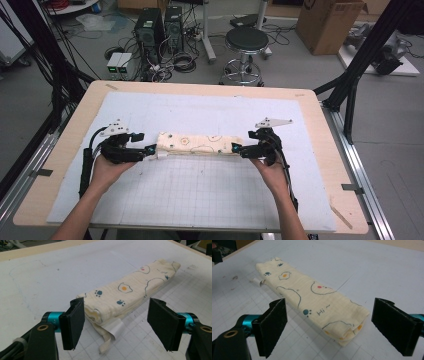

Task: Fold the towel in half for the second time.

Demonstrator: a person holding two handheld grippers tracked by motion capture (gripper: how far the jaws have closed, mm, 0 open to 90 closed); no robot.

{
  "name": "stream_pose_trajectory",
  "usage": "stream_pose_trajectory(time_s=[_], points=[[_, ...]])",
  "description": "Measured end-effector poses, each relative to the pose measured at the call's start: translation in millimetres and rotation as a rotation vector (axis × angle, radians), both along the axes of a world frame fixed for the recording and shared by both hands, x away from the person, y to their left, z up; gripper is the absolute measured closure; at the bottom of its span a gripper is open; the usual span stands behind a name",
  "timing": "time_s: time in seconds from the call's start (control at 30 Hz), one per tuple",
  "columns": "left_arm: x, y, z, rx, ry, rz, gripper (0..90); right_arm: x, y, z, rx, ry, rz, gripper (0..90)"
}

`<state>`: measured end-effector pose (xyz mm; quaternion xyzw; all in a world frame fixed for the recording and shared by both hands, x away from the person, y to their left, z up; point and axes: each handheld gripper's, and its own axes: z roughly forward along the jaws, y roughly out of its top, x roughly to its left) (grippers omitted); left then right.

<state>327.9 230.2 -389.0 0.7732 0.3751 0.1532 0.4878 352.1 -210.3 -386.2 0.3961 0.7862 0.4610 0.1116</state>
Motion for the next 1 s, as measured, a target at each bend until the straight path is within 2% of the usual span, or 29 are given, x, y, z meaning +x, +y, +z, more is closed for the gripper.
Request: stream_pose_trajectory(time_s=[0.2,0.4,0.63,0.8,0.83,1.0], points=[[-7.3,6.5,-4.3,0.016,0.003,0.009,30.3,-7.5,-3.7,-3.2,0.001,0.000,0.004,12.6],[-14.1,4.7,-3.1,0.027,-0.023,0.002,30.1,-16.3,-6.8,-7.9,-0.002,-0.006,0.004,12.5],[-23.3,7.5,-14.0,0.033,-0.015,0.006,30.0,-26.1,-14.2,-16.3,-0.001,-0.001,-0.003,12.5],[-32.0,9.0,-20.5,0.041,-0.025,0.001,30.0,-31.8,-18.0,-21.6,-0.003,-0.003,-0.007,12.5],[-33.2,9.2,-21.1,0.048,-0.025,-0.001,30.0,-32.7,-18.3,-21.6,-0.005,0.006,-0.009,12.5],[-40.4,10.9,-23.1,0.039,-0.028,-0.004,29.3,-37.8,-19.2,-20.8,0.002,-0.006,-0.011,12.4]])
